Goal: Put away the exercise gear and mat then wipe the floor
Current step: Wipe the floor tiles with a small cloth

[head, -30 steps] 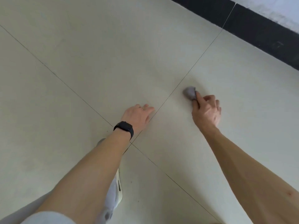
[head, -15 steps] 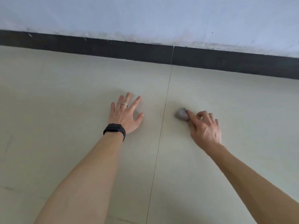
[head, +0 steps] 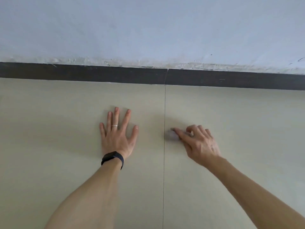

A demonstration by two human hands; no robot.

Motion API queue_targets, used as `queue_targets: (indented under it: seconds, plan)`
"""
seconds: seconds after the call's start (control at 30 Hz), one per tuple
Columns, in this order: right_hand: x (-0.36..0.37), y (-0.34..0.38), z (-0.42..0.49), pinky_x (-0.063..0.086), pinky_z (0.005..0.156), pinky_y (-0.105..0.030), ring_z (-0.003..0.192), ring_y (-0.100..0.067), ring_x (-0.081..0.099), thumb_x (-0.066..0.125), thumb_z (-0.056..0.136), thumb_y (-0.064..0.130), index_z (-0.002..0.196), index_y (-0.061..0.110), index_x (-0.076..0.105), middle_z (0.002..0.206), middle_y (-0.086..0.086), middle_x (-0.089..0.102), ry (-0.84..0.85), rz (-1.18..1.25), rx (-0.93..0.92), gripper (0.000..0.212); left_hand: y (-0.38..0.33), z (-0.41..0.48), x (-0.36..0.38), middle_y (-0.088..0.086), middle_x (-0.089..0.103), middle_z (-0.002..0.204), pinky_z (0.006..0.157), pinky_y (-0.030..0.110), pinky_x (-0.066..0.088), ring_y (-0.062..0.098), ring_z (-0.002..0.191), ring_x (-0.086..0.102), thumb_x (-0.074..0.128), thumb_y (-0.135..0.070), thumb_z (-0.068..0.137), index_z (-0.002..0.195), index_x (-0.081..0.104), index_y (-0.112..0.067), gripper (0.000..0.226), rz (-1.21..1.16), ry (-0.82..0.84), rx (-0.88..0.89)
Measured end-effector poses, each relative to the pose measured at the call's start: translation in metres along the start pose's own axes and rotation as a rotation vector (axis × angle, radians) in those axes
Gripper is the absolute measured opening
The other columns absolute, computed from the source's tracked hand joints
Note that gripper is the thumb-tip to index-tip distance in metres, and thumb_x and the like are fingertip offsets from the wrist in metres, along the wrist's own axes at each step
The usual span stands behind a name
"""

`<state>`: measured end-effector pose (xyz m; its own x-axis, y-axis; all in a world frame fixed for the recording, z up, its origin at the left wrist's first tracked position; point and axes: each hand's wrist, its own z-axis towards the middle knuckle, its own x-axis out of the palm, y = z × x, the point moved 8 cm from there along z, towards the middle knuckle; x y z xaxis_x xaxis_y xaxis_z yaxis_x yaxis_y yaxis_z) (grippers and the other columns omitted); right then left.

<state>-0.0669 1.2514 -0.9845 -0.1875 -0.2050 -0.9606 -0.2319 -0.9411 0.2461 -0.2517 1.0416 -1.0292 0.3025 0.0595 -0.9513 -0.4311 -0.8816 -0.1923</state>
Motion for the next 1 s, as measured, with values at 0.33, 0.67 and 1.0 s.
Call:
queue_targets:
  seconds: [0.33,0.67,1.0]
  plan:
    - [-0.010,-0.101,0.048,0.048,0.088,-0.040,0.101,-0.032,0.060,0.052,0.089,0.031,0.122,0.032,0.060,0.111,-0.006,0.057,-0.259,0.270,1.128,0.034,0.005,0.001,0.005,-0.008,-0.009,0.167,0.122,0.054,0.006,0.021,0.154,-0.002,0.019,-0.067,0.093,0.156,0.003,-0.049,0.067,0.026,-0.007,0.024]
    - [-0.010,-0.123,0.049,0.044,0.080,-0.043,0.091,-0.040,0.058,0.043,0.087,0.024,0.119,0.020,0.061,0.112,-0.012,0.052,-0.342,0.170,1.101,0.037,0.004,0.003,0.008,-0.009,-0.006,0.168,0.121,0.052,0.004,0.022,0.154,0.002,0.023,-0.065,0.092,0.156,0.005,-0.049,0.068,0.042,-0.038,0.015]
    - [0.014,-0.029,0.113,0.040,0.077,-0.039,0.090,-0.031,0.051,0.057,0.096,0.029,0.132,0.032,0.059,0.107,-0.004,0.057,0.090,0.046,0.203,0.036,0.003,0.004,0.004,-0.009,-0.008,0.167,0.121,0.052,0.003,0.020,0.154,0.001,0.025,-0.065,0.092,0.155,0.006,-0.050,0.068,0.021,-0.041,0.019]
